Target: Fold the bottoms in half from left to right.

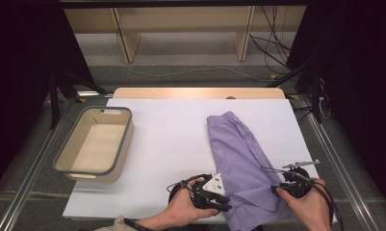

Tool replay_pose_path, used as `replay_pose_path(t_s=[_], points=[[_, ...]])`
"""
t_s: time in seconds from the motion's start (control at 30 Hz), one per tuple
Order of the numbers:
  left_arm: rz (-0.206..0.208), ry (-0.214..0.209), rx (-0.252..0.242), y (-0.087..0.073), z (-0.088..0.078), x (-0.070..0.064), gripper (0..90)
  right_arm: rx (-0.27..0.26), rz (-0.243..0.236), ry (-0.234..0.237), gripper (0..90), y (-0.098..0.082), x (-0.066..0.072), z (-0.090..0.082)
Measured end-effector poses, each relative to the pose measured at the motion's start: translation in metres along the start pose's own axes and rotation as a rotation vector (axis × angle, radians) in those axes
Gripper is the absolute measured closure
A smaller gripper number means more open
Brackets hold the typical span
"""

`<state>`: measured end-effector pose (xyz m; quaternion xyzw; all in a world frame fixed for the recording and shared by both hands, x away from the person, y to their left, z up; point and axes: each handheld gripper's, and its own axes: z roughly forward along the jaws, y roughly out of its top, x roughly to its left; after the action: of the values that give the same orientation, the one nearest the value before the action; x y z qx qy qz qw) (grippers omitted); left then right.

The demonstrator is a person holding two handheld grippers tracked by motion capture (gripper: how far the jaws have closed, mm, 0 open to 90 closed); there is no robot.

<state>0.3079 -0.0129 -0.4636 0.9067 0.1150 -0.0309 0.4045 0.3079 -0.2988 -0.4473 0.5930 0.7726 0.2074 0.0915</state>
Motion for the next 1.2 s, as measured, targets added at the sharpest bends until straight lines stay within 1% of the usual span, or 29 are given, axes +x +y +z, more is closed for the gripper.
replay_pose_path(t_s=[0.1,0.17,0.23,0.3,0.37,0.43,0.47,0.5,0.6,0.67,0.8,0.87,1.0,1.1,1.13,1.2], points=[[0.006,-0.01,0.013,0.0,0.003,-0.001,78.8,0.033,-0.006,0.004,72.9,-0.006,0.002,0.001],[0.01,-0.016,0.018,-0.001,0.005,-0.001,81.7,0.053,-0.003,0.006,79.2,-0.009,0.002,0.002],[0.009,-0.019,0.025,-0.002,0.005,-0.002,84.3,0.061,-0.009,0.005,85.8,-0.011,0.001,0.002],[0.016,-0.014,0.026,-0.003,0.006,-0.002,87.5,0.063,-0.011,0.009,89.0,-0.012,0.0,0.0],[0.015,-0.021,0.023,-0.002,0.005,-0.003,89.5,0.062,-0.009,0.008,89.6,-0.012,-0.002,-0.003],[0.024,-0.027,0.022,-0.001,0.003,-0.004,89.6,0.059,-0.002,0.004,89.6,-0.012,-0.005,-0.007],[0.021,-0.033,0.013,0.0,0.002,-0.006,89.6,0.057,-0.002,0.002,89.7,-0.012,-0.007,-0.008],[0.035,-0.037,0.017,0.001,0.0,-0.006,89.6,0.057,0.0,-0.001,89.6,-0.012,-0.009,-0.01],[0.036,-0.052,-0.001,0.003,-0.004,-0.01,89.5,0.06,0.004,-0.005,89.7,-0.013,-0.014,-0.013],[0.041,-0.053,-0.011,0.005,-0.007,-0.011,88.8,0.064,0.002,-0.009,89.6,-0.013,-0.015,-0.015],[0.03,-0.067,-0.052,0.006,-0.01,-0.011,86.2,0.081,-0.013,-0.021,89.7,-0.013,-0.016,-0.015],[0.026,-0.06,-0.064,0.007,-0.011,-0.011,85.1,0.084,-0.023,-0.024,89.6,-0.012,-0.017,-0.015],[-0.002,-0.046,-0.1,0.007,-0.012,-0.009,81.6,0.082,-0.034,-0.046,88.1,-0.012,-0.018,-0.014],[-0.005,-0.025,-0.082,0.007,-0.01,-0.007,80.1,0.085,-0.032,-0.059,87.4,-0.013,-0.019,-0.013],[-0.005,-0.017,-0.067,0.006,-0.008,-0.006,79.9,0.088,-0.032,-0.061,87.2,-0.013,-0.019,-0.013],[0.003,-0.019,-0.038,0.004,-0.003,-0.005,79.0,0.094,-0.039,-0.064,87.1,-0.013,-0.018,-0.012]])
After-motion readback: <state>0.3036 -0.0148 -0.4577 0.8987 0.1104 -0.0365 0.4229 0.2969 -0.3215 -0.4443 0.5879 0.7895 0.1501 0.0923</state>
